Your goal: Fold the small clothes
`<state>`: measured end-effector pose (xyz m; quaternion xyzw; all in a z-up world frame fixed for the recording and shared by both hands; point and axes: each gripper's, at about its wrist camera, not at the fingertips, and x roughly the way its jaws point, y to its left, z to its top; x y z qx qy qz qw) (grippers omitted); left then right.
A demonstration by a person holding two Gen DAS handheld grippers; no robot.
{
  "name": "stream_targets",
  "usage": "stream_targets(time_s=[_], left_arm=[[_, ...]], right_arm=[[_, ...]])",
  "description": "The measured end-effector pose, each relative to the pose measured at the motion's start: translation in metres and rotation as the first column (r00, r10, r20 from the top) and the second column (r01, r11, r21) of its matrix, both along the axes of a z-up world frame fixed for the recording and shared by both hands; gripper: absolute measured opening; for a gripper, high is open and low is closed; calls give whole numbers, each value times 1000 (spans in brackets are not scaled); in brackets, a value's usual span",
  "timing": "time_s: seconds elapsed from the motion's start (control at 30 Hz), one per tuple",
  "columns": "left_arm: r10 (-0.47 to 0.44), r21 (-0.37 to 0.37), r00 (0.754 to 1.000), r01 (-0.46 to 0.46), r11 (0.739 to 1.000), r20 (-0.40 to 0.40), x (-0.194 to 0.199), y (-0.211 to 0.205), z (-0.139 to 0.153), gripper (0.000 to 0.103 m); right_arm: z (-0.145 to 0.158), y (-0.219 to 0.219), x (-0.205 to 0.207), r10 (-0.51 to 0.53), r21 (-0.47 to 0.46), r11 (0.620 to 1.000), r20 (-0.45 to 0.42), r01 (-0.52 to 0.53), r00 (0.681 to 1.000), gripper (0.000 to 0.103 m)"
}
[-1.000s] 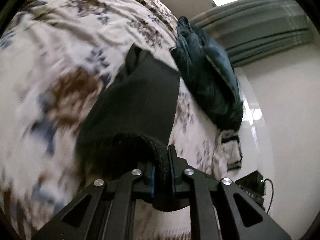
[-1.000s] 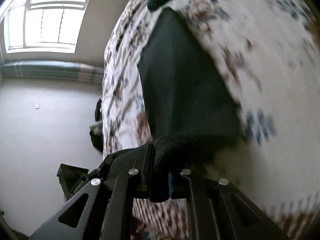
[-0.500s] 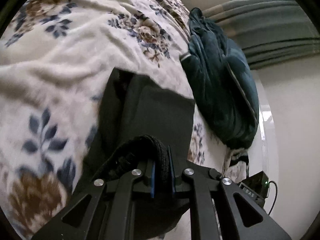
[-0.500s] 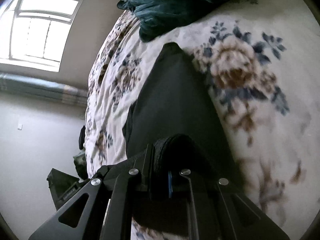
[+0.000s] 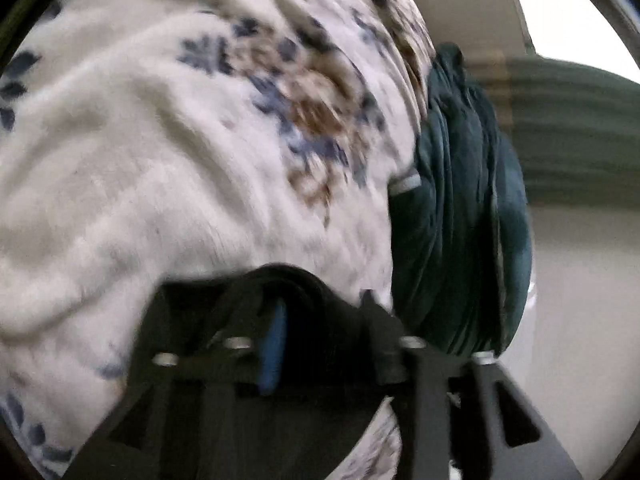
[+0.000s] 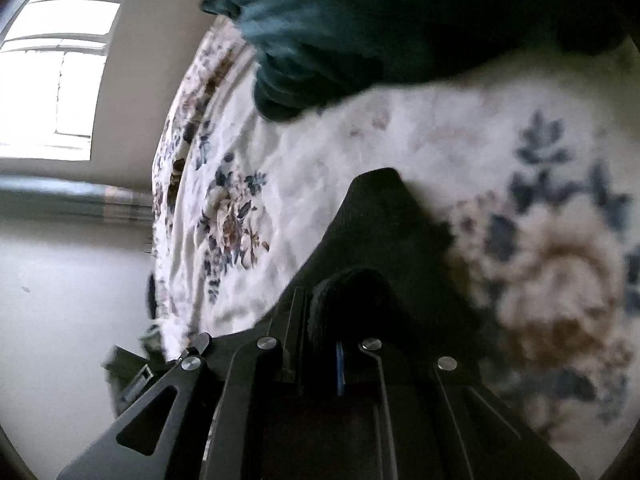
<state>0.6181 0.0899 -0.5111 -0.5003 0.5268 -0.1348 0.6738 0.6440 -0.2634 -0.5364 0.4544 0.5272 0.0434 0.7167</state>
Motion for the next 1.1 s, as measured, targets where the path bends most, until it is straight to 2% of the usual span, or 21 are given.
stream_targets(time_s=[0.07,0.1,0.13,0.17,0.2,0.23,0.27,0.3,0.33,0.37,0.43,0.5,0.53,0.57,0.6,0.63,0.73,0.77,0.93,1.0,1.1], left_arm=[[74,-57,997,-74,996,-5,1,16,-2,60],[111,-96,994,-110,989,4,0,26,-1,61],[115,-89,993,-113,990,18,-1,31,1,61],[94,-46,995,-92,995,39,-1,33,6,61],[47,27,997,-49,998,61,0,30,11,61],[-19,123,997,9,992,80,2,24,17,61],[-70,187,993,52,981,91,4,17,20,61],[-166,288,981,132,949,98,6,3,23,61],[-262,379,962,213,900,82,9,-13,24,61],[-333,437,941,272,857,68,11,-27,22,61],[-439,533,897,349,770,47,12,-52,19,61],[-482,602,874,353,716,61,14,-67,19,57],[-489,618,869,344,707,76,13,-70,22,26],[-500,647,863,341,682,74,13,-74,25,7],[-497,650,864,330,684,84,11,-74,29,7],[-483,644,869,310,700,106,9,-70,32,7],[-438,628,889,265,732,136,5,-56,44,7],[-430,629,893,259,733,133,8,-54,43,7],[-414,589,910,336,734,-3,32,-46,1,8],[-412,577,911,343,741,-12,31,-46,-4,10],[-372,491,928,322,810,5,23,-34,6,14]], right_arm=[[-16,-5,13,-8,66,998,-47,11,999,16],[-18,-7,15,-9,92,996,-39,12,999,16],[-17,-10,15,-6,109,994,-18,8,1000,25],[-12,-14,14,-2,125,992,19,0,1000,49],[-5,-19,10,-8,129,992,58,1,998,62],[2,-24,5,-17,120,993,82,7,996,75],[12,-30,-2,-26,80,997,112,17,993,75],[20,-35,-8,-18,12,1000,125,16,992,75],[24,-37,-10,-5,-48,999,117,11,993,75],[27,-38,-12,20,-125,992,100,-8,995,75],[25,-36,-12,71,-177,983,94,-53,993,75],[14,-28,-5,128,-197,974,60,-114,990,75],[10,-22,0,153,-206,969,62,-138,986,73],[7,-18,2,174,-214,964,66,-157,982,58],[5,-11,5,204,-230,955,65,-184,977,41],[2,-5,9,230,-251,945,51,-210,972,6],[10,8,12,266,-338,912,51,-234,963,7],[13,10,13,270,-356,905,56,-233,961,7],[1,14,28,257,-402,886,8,-232,966,6],[-7,18,33,274,-428,865,-30,-260,961,6],[-12,17,37,289,-402,866,-87,-299,953,7]])
